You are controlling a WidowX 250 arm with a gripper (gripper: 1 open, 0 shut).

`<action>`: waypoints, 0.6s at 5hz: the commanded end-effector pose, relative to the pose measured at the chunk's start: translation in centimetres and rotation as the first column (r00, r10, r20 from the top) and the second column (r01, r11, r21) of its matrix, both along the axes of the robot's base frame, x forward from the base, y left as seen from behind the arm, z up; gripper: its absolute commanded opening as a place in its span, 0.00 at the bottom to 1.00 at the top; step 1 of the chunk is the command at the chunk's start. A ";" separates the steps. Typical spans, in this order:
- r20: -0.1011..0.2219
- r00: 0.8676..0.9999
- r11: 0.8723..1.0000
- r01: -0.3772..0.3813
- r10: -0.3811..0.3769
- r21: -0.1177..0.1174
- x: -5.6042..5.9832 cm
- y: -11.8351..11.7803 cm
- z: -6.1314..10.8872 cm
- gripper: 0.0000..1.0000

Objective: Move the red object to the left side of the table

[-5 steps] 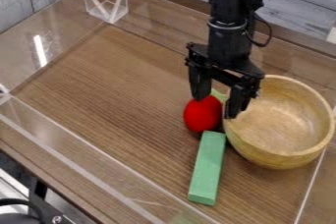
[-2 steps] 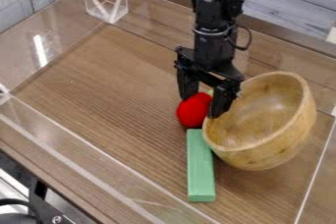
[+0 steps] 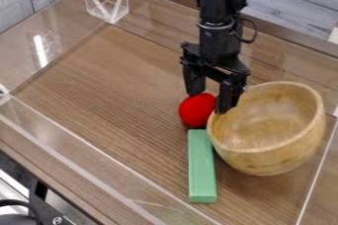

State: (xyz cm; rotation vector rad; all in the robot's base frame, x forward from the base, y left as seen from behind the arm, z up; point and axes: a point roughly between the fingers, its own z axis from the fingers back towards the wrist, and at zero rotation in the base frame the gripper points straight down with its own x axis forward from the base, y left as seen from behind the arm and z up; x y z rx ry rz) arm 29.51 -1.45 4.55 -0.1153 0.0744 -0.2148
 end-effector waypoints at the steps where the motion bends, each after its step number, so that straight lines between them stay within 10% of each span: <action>1: 0.052 0.998 1.000 0.031 -0.030 -0.002 1.3 1.2 0.2 1.00; 3: 0.060 0.991 0.993 -0.118 0.118 -0.008 1.1 3.9 0.0 1.00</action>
